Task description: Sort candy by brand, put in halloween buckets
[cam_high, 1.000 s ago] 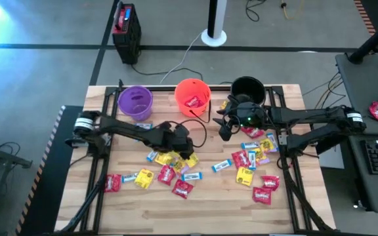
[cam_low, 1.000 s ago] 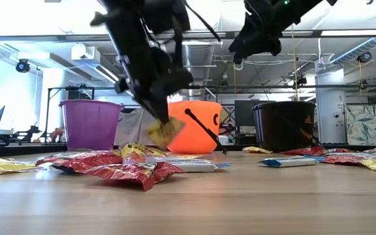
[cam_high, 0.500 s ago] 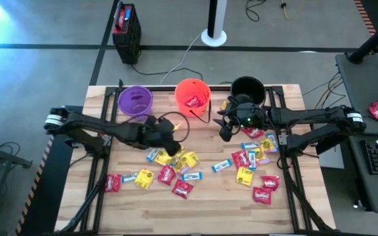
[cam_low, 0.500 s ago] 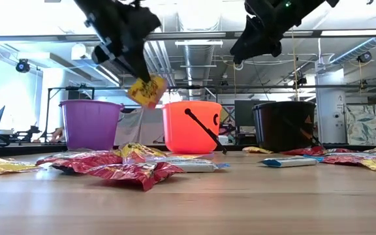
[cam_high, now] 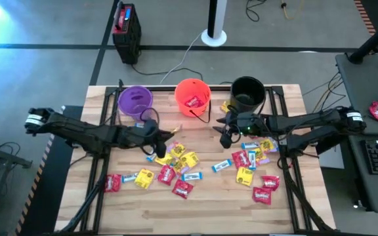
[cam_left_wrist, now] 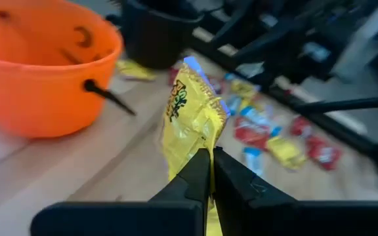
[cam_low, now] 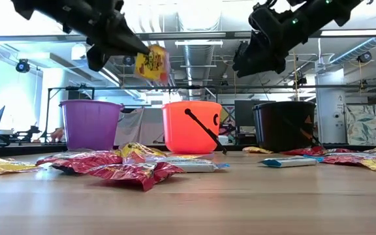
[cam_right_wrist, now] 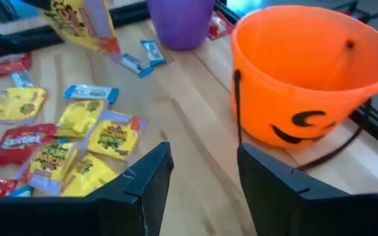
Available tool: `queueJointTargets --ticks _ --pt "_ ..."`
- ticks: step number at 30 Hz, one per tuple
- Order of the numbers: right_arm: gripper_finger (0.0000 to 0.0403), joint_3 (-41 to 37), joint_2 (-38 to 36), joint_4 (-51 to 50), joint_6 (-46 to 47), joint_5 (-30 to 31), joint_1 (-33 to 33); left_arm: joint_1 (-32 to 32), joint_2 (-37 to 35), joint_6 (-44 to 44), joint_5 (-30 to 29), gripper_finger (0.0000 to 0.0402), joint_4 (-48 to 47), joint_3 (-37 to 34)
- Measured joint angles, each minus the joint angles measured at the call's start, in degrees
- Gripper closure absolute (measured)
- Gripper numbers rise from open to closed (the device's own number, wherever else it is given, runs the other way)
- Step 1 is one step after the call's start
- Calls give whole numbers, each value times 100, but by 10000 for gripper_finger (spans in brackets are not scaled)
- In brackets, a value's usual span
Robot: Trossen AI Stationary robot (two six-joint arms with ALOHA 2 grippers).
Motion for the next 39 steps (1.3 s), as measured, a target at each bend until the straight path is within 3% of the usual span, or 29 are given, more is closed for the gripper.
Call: queueJointTargets --ticks 7,21,25,34,39 --pt "236 -188 0 410 -1 0 68 0 -310 210 536 401 1363 -683" --pt "236 -191 -2 410 -1 2 67 2 -444 297 530 401 1462 -698" --pt "236 -191 -2 407 1 2 68 2 -578 335 372 401 1028 -542" --pt "236 -191 -2 407 -1 4 66 9 -1055 267 -805 402 -730 -58" --pt "236 -191 -2 406 -1 4 66 9 -1205 151 -1133 402 -1432 106"
